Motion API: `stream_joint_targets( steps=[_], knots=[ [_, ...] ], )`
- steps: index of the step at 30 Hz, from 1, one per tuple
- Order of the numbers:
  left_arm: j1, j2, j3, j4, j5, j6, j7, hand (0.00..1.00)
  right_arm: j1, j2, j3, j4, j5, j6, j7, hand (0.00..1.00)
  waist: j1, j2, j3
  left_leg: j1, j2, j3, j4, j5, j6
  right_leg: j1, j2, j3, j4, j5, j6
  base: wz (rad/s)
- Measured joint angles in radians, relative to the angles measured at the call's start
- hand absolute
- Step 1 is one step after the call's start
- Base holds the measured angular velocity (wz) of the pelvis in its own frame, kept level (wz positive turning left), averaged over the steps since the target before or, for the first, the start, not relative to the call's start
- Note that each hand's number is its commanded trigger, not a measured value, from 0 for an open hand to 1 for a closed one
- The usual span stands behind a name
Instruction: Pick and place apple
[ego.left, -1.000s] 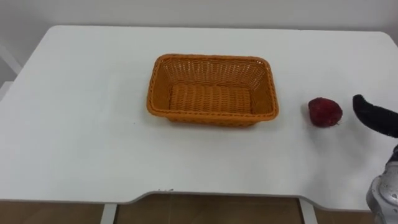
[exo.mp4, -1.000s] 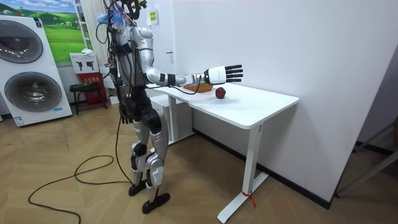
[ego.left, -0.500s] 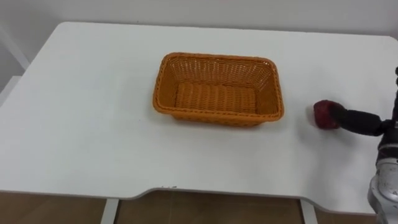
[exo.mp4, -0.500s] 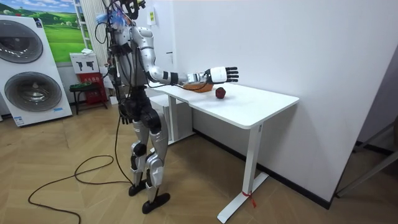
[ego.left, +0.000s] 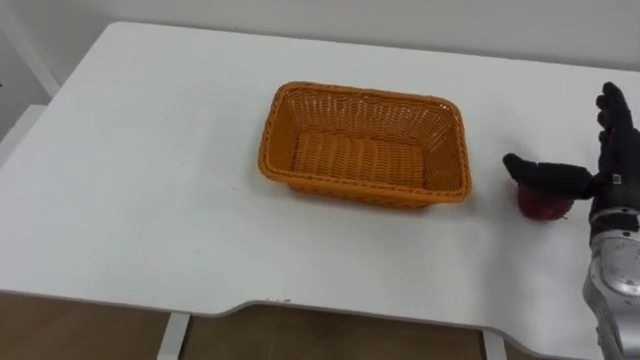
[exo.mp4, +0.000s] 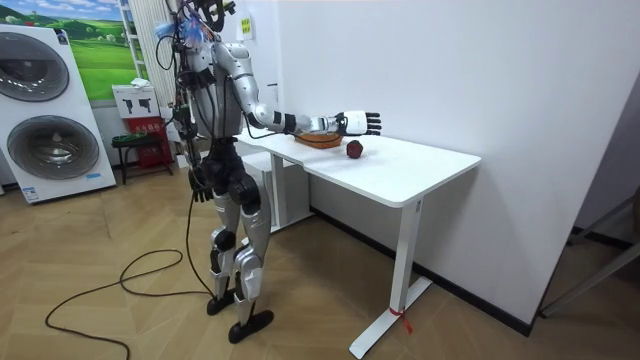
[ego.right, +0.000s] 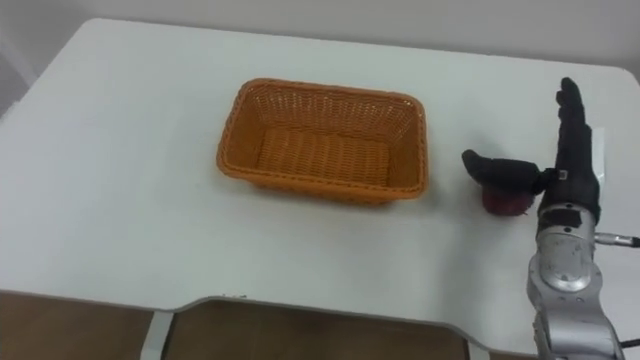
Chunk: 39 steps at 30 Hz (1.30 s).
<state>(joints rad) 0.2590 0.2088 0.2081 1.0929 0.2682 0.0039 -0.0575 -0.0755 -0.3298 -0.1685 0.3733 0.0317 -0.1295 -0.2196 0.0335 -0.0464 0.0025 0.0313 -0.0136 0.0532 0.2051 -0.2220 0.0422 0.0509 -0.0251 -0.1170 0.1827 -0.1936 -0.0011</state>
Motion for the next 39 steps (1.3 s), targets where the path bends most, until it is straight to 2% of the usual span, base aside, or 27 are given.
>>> stream_joint_targets(
  steps=[4, 9, 17, 20, 24, 25, 26, 27, 28, 29, 30, 31, 34, 39],
  knots=[
    [-0.002, 0.002, 0.004, 0.0, 0.005, 0.003, -0.001, 0.0, -0.044, -0.003, -0.001, 0.094, 0.003, 0.023, 0.05, 0.0, 0.002, 0.002, -0.0013, 0.006, 0.001, -0.002, -0.001, 0.0, 0.0, 0.005, 0.0, -0.009, 0.0, 0.0, 0.0, 0.02],
    [-0.003, 0.001, 0.004, 0.027, 0.009, 0.021, -0.002, 0.0, -0.069, -0.02, 0.0, 0.203, 0.003, 0.026, 0.112, 0.0, 0.004, 0.002, -0.0009, 0.017, 0.0, -0.004, -0.002, 0.0, 0.0, 0.019, -0.002, -0.024, 0.0, 0.0, 0.0, 0.01],
    [-0.004, 0.002, 0.006, 0.038, 0.01, 0.041, -0.021, 0.0, -0.07, -0.021, -0.002, 0.242, -0.002, 0.037, 0.158, 0.0, 0.008, 0.002, 0.0012, 0.017, 0.0, -0.005, 0.005, 0.0, 0.0, 0.021, -0.004, -0.03, 0.002, 0.0, 0.0, 0.0],
    [-0.006, 0.001, 0.006, 0.042, 0.01, 0.041, -0.022, 0.0, -0.07, -0.021, -0.001, 0.245, -0.001, 0.043, 0.178, 0.0, 0.01, 0.011, 0.0068, 0.015, 0.0, -0.005, 0.01, 0.0, 0.0, 0.022, -0.005, -0.034, 0.004, 0.0, 0.0, 0.0],
    [-0.01, 0.001, 0.006, 0.05, 0.01, 0.042, -0.024, 0.0, -0.071, -0.022, -0.002, 0.252, -0.002, 0.037, 0.179, 0.0, 0.009, 0.017, 0.0071, 0.017, 0.001, -0.006, 0.012, 0.0, 0.0, 0.025, -0.008, -0.037, 0.005, 0.0, 0.0, 0.0],
    [-0.01, 0.001, 0.005, 0.05, 0.01, 0.042, -0.024, 0.0, -0.071, -0.023, -0.002, 0.259, -0.002, 0.033, 0.179, 0.03, 0.006, 0.017, 0.0069, 0.018, 0.001, -0.006, 0.012, 0.0, 0.0, 0.026, -0.008, -0.037, 0.005, 0.0, -0.001, 0.0],
    [-0.009, 0.001, 0.005, 0.05, 0.01, 0.042, -0.024, 0.0, -0.072, -0.023, -0.002, 0.283, -0.003, 0.019, 0.179, 0.16, 0.005, 0.016, 0.0063, 0.02, 0.001, -0.006, 0.012, 0.0, 0.0, 0.028, -0.008, -0.037, 0.005, 0.0, -0.001, 0.0],
    [-0.008, 0.001, 0.005, 0.05, 0.01, 0.042, -0.024, 0.0, -0.072, -0.023, -0.002, 0.29, -0.006, 0.013, 0.18, 0.24, 0.005, 0.015, 0.0064, 0.025, 0.001, -0.007, 0.01, 0.0, 0.0, 0.032, -0.007, -0.037, 0.004, 0.0, 0.0, 0.0],
    [-0.008, 0.001, 0.005, 0.05, 0.01, 0.042, -0.024, 0.0, -0.073, -0.023, -0.002, 0.295, -0.007, 0.011, 0.18, 0.49, 0.006, 0.015, 0.0064, 0.028, 0.001, -0.007, 0.009, 0.0, 0.0, 0.035, -0.006, -0.038, 0.004, 0.0, 0.0, 0.0],
    [-0.008, 0.001, 0.005, 0.05, 0.009, 0.042, -0.022, 0.0, -0.077, -0.023, -0.001, 0.318, -0.011, 0.001, 0.179, 0.67, 0.006, 0.014, 0.0055, 0.033, 0.001, -0.007, 0.007, 0.0, 0.0, 0.036, -0.005, -0.038, 0.003, 0.0, 0.0, 0.0],
    [-0.008, 0.001, 0.005, 0.05, 0.009, 0.042, -0.022, 0.0, -0.078, -0.023, -0.003, 0.323, -0.019, -0.004, 0.176, 0.9, 0.006, 0.011, 0.0022, 0.034, 0.001, -0.008, 0.006, 0.0, 0.0, 0.036, -0.004, -0.039, 0.003, 0.0, 0.0, 0.0],
    [-0.008, 0.002, 0.006, 0.049, 0.009, 0.042, -0.022, 0.0, -0.078, -0.024, -0.007, 0.325, -0.025, -0.005, 0.174, 1.0, 0.006, 0.01, 0.0007, 0.034, 0.001, -0.008, 0.005, 0.0, 0.0, 0.036, -0.004, -0.038, 0.002, 0.0, 0.0, 0.0],
    [-0.006, 0.003, 0.007, 0.048, 0.009, 0.04, -0.022, 0.0, -0.078, -0.032, -0.022, 0.342, -0.04, -0.006, 0.166, 1.0, 0.003, 0.001, -0.0076, 0.034, 0.002, -0.008, 0.005, 0.0, 0.0, 0.04, -0.004, -0.039, 0.002, 0.0, -0.001, 0.0],
    [-0.011, 0.009, 0.005, 0.048, 0.007, 0.034, -0.021, 0.0, -0.061, -0.032, -0.028, 0.402, -0.042, -0.033, 0.154, 1.0, -0.002, -0.008, -0.0093, 0.05, 0.001, -0.01, 0.008, 0.0, 0.0, 0.063, -0.006, -0.05, -0.005, 0.0, 0.0, 0.04]
  ],
)
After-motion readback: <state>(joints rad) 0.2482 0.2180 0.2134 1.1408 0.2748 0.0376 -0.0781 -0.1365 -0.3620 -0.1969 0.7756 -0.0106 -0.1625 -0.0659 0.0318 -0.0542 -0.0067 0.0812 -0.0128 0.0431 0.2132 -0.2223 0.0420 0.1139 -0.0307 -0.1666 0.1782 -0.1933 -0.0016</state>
